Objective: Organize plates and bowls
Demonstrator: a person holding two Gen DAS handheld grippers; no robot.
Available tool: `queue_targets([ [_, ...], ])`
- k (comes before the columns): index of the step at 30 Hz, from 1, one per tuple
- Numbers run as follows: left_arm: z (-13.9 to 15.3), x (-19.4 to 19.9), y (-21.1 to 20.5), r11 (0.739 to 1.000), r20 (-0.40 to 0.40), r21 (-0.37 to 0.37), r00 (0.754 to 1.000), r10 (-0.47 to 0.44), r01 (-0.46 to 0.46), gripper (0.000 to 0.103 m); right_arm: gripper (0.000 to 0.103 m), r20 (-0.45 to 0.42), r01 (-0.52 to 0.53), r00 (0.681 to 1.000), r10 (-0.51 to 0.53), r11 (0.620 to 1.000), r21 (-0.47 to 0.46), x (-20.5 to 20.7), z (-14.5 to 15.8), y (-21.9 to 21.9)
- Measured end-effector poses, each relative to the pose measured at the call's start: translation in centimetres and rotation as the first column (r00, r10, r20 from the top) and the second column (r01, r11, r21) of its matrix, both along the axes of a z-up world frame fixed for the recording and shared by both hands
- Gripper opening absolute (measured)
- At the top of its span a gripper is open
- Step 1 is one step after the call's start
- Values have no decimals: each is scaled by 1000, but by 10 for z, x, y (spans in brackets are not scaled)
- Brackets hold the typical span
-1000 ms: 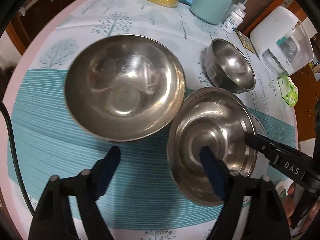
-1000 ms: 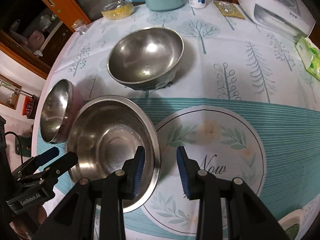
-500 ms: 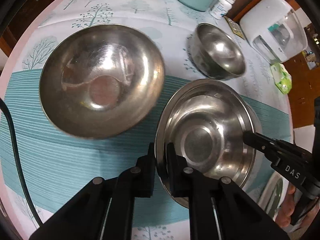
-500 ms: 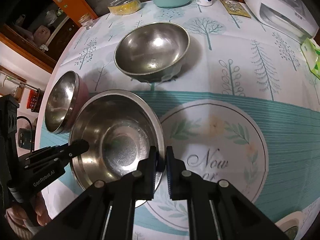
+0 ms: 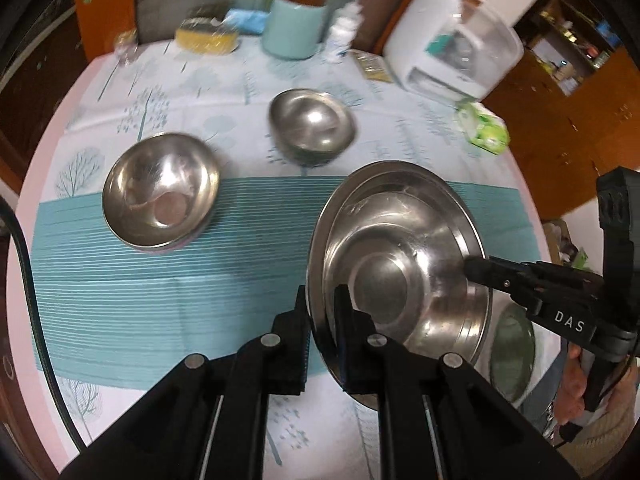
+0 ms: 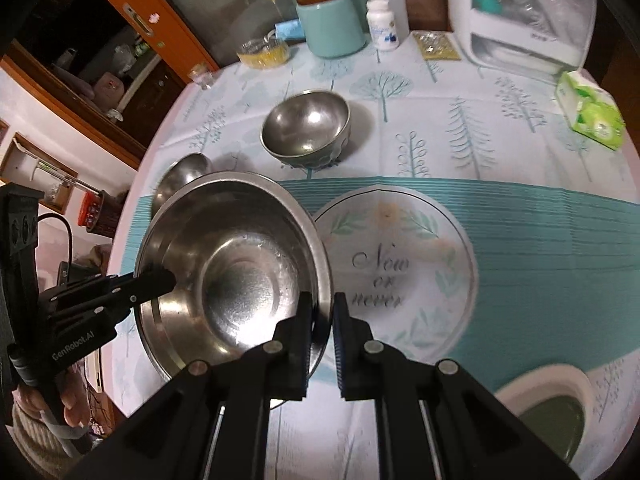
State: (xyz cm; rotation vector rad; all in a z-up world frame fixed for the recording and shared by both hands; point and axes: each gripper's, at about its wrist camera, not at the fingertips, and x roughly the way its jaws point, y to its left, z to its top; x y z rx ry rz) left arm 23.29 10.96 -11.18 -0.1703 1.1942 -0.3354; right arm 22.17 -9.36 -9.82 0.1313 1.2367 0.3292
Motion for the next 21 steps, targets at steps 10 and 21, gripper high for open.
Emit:
queue_targets([
  [10,7,-78,-33,997,6,15,998,-70,70,9,11,0,9,1000,-9,1000,16,-80,8,-37],
  [21,-80,-132,-53,992,-151,112,987,-47,65,9,11,-121,13,993,-16,1000,-20,-138,-55,-50],
])
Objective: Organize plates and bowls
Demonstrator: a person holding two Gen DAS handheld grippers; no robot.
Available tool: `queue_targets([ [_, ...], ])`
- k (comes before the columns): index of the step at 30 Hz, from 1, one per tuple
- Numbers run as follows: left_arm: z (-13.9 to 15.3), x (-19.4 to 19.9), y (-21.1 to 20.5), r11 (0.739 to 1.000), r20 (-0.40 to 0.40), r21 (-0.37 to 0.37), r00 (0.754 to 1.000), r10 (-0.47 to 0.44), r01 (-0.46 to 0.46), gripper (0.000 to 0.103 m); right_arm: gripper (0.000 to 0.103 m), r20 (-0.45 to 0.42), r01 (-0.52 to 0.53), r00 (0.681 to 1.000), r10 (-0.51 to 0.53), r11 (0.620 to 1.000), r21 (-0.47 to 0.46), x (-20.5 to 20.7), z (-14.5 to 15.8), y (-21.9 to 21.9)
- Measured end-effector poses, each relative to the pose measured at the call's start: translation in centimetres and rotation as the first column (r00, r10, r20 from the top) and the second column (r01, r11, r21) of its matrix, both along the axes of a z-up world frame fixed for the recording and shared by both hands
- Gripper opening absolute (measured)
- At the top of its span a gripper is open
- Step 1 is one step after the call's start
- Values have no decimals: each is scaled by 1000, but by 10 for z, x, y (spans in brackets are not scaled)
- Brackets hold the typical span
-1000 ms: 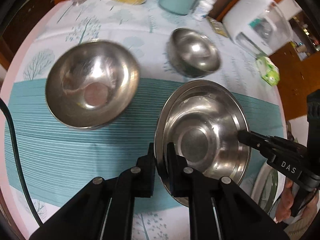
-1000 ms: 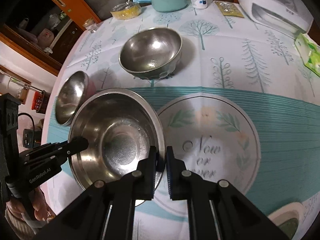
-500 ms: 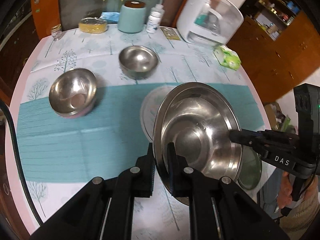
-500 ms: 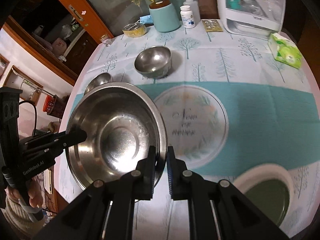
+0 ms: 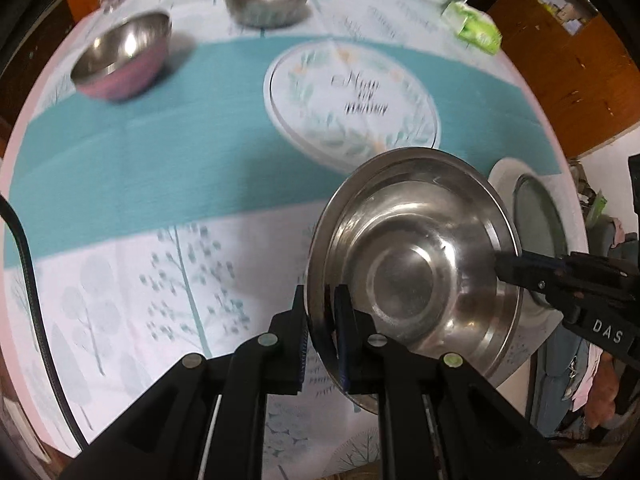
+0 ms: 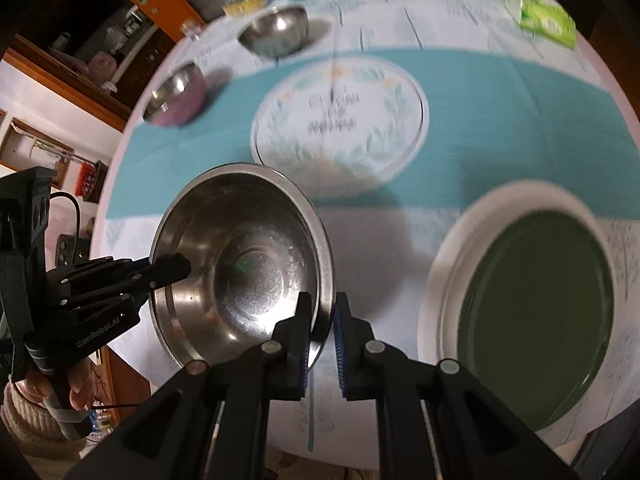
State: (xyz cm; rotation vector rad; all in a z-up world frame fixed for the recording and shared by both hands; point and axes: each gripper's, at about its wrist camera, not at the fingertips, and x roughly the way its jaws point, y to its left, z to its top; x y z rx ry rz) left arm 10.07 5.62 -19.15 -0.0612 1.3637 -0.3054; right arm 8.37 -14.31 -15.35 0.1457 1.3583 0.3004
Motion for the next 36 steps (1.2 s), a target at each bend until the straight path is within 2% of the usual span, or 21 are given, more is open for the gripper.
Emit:
queue_targets([
  [4,-10,-11,0,1000,-17,14,1000,23,-22,9,11,-29,-8,1000,8,1000,-10,-8,-15,2],
  [11,-16,-12,7,998,-25,24,998,59,-58,9,11,-25,-31,999,31,999,-8,-10,-22,9],
  [22,-26,-19,10,997,-44,54,997,64,-61,9,11,-48,-50,998,49,999,-16,-9,-34,15],
  [29,-29,-19,11,996,-43,59,997,64,-62,10,11,-30,-63,998,62,997,-35,-9,-34,20],
  [31,-28,-18,11,997,-42,57,997,64,-61,12,11,-29,-69,997,68,997,-39,-9,-33,21],
  [36,-24,-17,11,996,-21,62,998,66,-64,27,12,-26,-71,997,70,996,-53,-9,-33,23],
])
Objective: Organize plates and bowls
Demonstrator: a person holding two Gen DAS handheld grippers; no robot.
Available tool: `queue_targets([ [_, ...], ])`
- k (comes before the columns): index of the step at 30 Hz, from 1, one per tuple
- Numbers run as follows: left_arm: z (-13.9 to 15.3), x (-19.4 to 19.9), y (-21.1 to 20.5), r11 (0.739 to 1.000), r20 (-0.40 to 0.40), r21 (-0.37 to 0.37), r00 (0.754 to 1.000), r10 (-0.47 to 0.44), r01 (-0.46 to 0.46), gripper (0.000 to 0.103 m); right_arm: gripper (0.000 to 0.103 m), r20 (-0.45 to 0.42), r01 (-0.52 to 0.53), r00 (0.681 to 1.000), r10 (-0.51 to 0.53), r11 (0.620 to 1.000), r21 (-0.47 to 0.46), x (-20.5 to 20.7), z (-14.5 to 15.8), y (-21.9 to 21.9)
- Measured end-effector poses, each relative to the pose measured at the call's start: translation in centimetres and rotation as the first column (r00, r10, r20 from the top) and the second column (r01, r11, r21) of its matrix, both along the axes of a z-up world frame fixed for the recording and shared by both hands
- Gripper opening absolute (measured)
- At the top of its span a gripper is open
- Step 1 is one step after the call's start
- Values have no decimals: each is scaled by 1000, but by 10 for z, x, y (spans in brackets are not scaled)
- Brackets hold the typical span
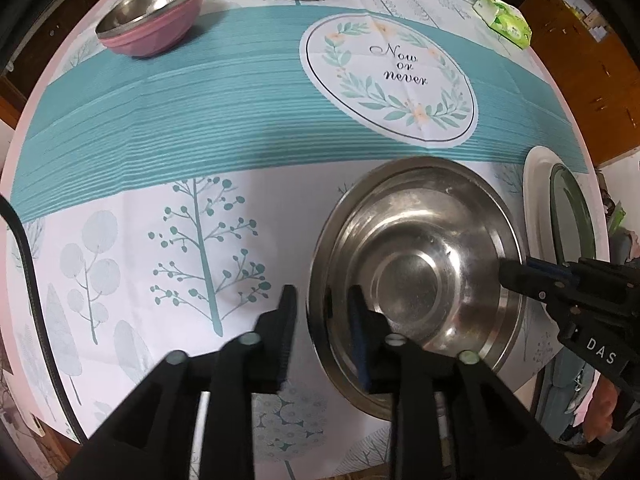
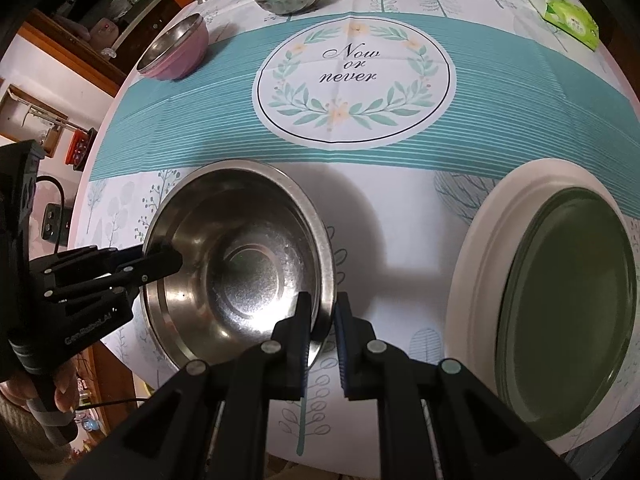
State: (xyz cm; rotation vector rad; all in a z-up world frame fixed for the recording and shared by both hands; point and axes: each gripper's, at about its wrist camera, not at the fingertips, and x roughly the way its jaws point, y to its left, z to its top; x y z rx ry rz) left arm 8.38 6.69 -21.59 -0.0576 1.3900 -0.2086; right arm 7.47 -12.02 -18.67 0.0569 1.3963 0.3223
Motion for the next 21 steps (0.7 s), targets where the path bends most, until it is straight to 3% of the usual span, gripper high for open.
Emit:
queue_targets([
  [21,29,-9,4,999,71,15,997,42,-43,33,12,71,22,997,-24,999,28,-8,29,-8],
])
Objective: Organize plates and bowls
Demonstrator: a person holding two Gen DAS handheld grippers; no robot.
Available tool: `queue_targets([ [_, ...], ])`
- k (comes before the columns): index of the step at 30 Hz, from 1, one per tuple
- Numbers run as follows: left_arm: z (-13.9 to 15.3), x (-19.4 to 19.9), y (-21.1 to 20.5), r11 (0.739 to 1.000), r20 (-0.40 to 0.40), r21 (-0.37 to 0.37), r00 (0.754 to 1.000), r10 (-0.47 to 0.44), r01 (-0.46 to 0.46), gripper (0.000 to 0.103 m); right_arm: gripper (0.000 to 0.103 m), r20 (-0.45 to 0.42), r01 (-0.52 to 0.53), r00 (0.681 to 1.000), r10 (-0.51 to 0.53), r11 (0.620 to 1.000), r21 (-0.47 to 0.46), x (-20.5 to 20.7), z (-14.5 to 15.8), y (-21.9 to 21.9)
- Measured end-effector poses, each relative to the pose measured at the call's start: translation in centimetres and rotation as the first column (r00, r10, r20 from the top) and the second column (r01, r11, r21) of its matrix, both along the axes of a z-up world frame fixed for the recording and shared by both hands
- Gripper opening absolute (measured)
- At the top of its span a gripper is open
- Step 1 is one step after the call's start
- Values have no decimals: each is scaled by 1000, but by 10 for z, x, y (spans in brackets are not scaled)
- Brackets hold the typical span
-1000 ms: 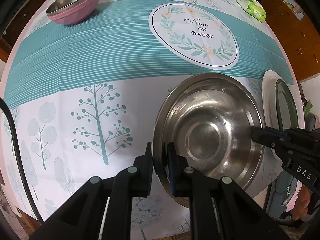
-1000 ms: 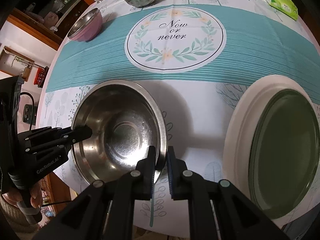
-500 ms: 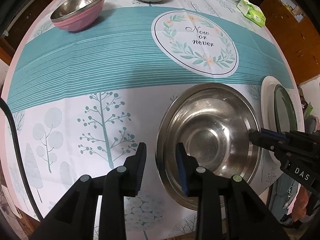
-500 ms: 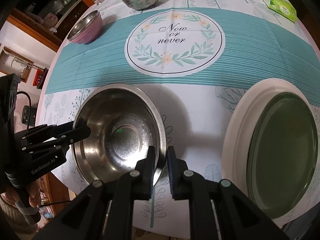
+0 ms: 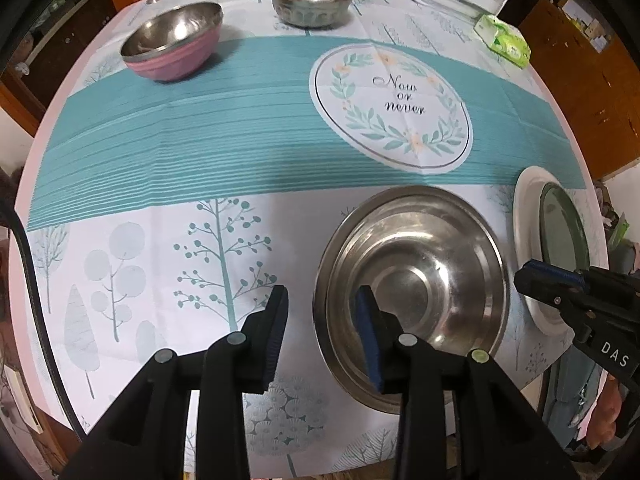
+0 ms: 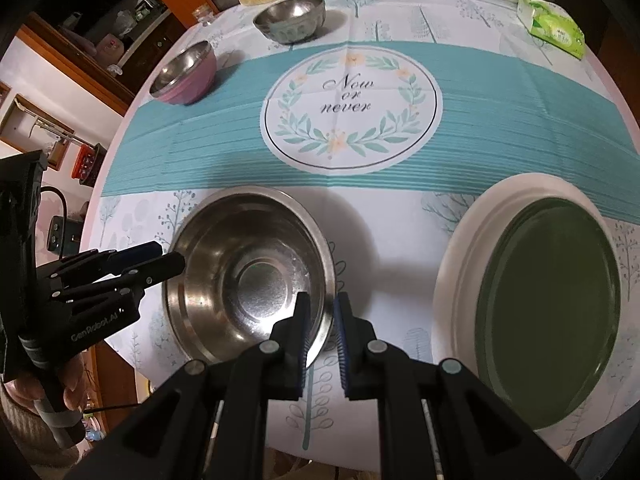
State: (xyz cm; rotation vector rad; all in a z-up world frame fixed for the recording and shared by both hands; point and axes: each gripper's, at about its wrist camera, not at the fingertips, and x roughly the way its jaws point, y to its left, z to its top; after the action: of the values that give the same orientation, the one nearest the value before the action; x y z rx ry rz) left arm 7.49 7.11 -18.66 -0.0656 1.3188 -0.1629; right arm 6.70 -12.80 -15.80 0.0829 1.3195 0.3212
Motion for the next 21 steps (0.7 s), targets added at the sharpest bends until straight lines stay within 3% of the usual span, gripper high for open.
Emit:
queue_targets([
  [16,72,-38,7,994,138,15,985,104,-107,36,12,129,-105,987,96,993,61,-17,57,-4],
  [21,105,-43,23,987,205,37,968,145,-155,48,12,177,-147,976,128,984,100,-14,82,0],
])
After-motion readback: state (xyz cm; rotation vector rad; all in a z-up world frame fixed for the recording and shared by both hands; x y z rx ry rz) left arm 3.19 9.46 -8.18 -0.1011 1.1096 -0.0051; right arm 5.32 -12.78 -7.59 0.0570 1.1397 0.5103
